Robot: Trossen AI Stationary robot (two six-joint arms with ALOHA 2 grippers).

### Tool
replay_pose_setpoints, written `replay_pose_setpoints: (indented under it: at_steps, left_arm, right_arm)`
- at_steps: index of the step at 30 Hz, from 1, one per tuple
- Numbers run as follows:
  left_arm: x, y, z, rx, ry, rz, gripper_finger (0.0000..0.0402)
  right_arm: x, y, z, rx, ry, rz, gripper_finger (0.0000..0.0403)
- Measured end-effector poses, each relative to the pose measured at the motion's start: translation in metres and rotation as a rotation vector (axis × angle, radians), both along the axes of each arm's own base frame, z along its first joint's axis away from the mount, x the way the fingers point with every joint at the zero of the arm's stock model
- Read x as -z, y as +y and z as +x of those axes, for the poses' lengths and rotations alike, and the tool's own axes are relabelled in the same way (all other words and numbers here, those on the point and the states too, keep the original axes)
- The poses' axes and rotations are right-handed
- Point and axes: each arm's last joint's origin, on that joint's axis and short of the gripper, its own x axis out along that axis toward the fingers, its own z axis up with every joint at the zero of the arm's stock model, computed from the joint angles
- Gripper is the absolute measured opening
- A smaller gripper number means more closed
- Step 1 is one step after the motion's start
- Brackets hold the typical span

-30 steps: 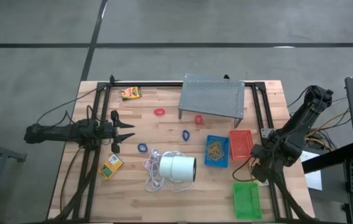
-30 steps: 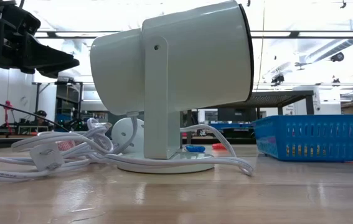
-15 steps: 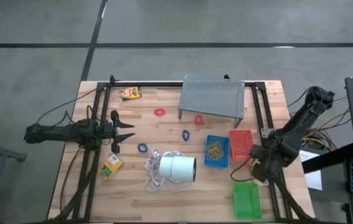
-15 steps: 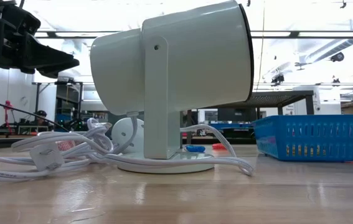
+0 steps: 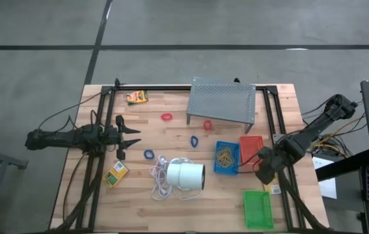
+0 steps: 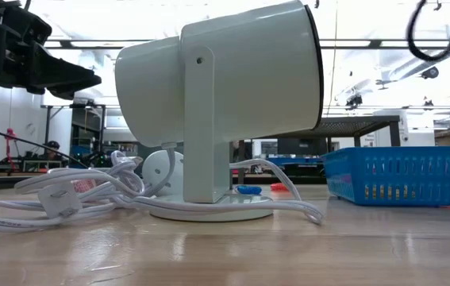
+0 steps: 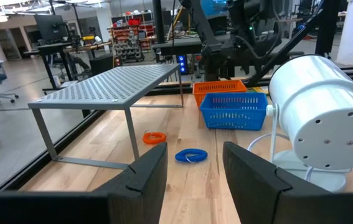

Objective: Pick & Place Office Desk Supplies
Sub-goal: Put the yellow box of crayons into the orange bin

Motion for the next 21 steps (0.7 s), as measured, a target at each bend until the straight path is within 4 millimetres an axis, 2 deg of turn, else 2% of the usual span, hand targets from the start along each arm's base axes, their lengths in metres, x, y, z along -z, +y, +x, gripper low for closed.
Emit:
replay_pose_setpoints:
  at_steps: [7, 14, 21]
  left_arm:
    - [0.0, 0.0, 0.0, 0.0, 0.0, 0.0, 0.0159]
    - [0.0, 0.0, 0.0, -0.001, 0.0, -0.003, 0.0159]
    - [0.0, 0.0, 0.0, 0.0, 0.0, -0.003, 0.0159]
  right_arm:
    - [0.006, -0.002, -0.002, -0.031, 0.017, -0.034, 0.0199]
    - [0.008, -0.002, 0.005, 0.074, 0.046, -0.048, 0.0199]
    - [-0.001, -0.003, 0.01, -0.141, -0.022, -0.057, 0.0199]
